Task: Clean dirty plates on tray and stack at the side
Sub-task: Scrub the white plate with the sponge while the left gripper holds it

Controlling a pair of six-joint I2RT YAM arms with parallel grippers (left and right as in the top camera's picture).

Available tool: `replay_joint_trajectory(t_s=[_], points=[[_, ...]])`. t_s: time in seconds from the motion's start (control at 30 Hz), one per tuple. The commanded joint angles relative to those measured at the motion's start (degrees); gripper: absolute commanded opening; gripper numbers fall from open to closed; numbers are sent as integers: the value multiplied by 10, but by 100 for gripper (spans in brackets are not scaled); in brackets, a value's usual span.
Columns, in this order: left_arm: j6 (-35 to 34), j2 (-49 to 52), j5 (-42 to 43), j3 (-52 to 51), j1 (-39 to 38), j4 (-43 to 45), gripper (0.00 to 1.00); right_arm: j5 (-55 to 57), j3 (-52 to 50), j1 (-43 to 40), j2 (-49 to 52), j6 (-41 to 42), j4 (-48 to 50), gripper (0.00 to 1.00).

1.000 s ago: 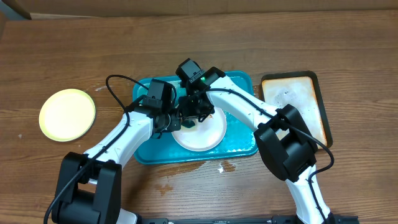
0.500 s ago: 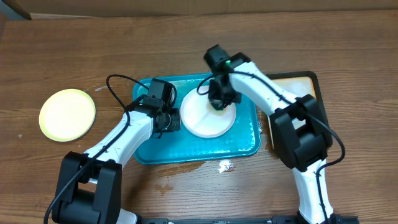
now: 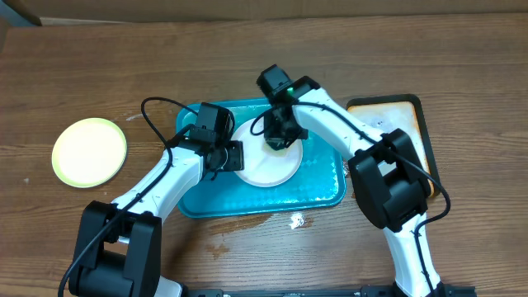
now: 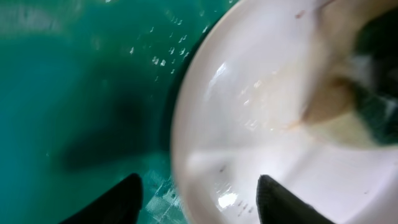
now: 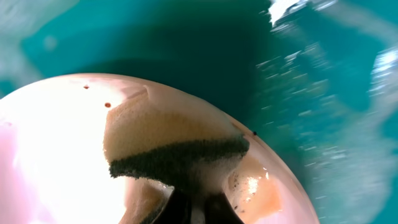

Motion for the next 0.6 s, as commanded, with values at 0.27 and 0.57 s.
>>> replay_joint_trajectory(t_s=[0.27,0.57], points=[[0,58,42,10,1,23,49,-24,-16,-7,30,2,-5,4],[-24,109,71,12,1,42,68,-24,-16,-21,30,2,-8,4]])
